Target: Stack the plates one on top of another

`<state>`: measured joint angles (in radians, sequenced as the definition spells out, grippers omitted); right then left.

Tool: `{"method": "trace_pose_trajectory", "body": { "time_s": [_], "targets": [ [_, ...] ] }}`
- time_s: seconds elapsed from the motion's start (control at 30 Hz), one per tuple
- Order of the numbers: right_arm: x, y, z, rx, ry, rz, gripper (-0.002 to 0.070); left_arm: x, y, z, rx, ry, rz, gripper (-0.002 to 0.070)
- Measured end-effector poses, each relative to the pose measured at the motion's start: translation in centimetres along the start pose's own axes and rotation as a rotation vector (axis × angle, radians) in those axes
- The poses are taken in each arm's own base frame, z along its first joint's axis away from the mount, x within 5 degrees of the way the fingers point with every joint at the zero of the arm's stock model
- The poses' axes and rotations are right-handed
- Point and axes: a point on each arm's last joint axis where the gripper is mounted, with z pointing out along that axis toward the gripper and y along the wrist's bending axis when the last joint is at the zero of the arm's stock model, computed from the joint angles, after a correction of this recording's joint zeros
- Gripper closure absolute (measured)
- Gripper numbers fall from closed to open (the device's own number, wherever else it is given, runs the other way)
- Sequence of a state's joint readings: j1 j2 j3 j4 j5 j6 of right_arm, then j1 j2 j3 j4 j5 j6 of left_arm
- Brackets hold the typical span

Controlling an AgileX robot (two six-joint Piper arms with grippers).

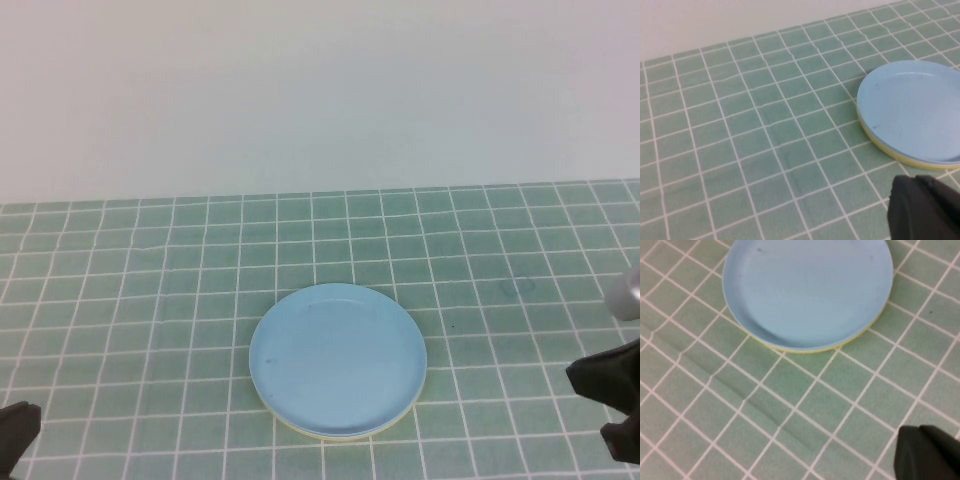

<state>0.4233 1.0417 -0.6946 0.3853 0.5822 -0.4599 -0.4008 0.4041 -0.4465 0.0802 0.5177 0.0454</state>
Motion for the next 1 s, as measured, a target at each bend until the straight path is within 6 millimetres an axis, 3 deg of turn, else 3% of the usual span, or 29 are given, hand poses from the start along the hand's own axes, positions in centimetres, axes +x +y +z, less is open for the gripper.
{"method": "trace_pose_trajectory", "body": {
  "time_s": [0.23,0.57,0.87,1.0],
  "targets": [
    [-0.5,0.0,-0.6,0.020,-0.107,0.026,0.0673,0.1,0.2,-2.1,-0.035,-0.108,-0.031,0.0675],
    [-0.7,0.0,-0.6,0.021,-0.124,0.035,0.0673,1.0,0.9,-6.3,-0.333,-0.298,-0.108,0.0675],
    [-0.9,-1.1,-0.8,0.155,-0.171,-0.172,0.0674,1.2,1.1,-6.6,-0.482,-0.285,-0.156,0.0675],
    [-0.4,-2.2,-2.5,0.277,-0.284,-0.170,0.0675,1.3,1.2,-6.6,-0.490,-0.272,-0.151,0.0675]
  ]
}}
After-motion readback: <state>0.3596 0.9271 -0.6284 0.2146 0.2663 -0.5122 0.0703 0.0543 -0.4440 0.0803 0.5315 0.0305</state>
